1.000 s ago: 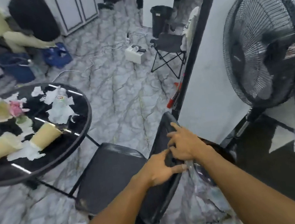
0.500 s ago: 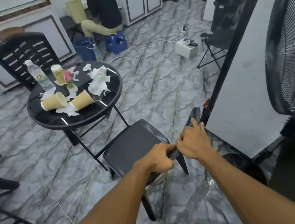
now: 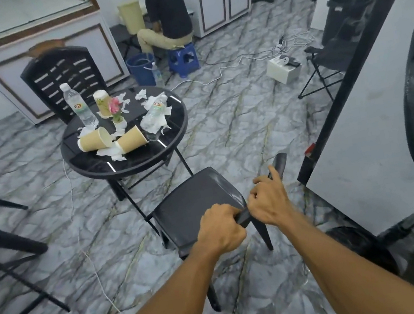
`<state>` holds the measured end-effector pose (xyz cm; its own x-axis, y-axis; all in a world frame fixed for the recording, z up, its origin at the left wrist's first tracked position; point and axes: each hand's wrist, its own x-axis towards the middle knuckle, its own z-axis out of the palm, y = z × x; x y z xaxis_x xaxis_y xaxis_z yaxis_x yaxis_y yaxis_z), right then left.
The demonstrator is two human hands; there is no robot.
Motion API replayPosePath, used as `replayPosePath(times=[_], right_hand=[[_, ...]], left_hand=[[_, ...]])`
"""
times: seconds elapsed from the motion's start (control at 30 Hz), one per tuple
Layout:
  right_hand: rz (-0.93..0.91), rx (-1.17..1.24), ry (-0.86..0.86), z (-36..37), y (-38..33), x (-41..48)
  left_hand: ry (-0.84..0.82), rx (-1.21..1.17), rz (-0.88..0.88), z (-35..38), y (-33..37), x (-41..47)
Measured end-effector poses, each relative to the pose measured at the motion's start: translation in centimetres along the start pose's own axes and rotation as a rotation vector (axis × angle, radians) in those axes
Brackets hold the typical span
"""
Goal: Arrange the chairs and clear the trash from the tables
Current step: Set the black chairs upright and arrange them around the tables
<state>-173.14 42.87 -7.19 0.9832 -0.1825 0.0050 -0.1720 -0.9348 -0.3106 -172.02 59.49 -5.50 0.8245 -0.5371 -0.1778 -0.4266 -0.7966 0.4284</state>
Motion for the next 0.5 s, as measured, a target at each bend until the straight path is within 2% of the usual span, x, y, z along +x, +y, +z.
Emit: replayPosePath(times=[0.17, 0.3, 0.5], right_hand=[[0.101, -0.047, -0.121, -1.3, -1.2, 3.1], [0.015, -0.074, -0.169, -1.9, 0.0, 3.9], [-0.098, -0.044, -0.098, -1.8, 0.8, 3.1]], left_hand=[[0.08, -0.049, -0.064, -1.1, -0.6, 2.2], [0.027, -0.116, -0.044, -1.6, -0.5, 3.0], [0.006, -0.209, -0.048, -1.6, -0.6, 2.9]])
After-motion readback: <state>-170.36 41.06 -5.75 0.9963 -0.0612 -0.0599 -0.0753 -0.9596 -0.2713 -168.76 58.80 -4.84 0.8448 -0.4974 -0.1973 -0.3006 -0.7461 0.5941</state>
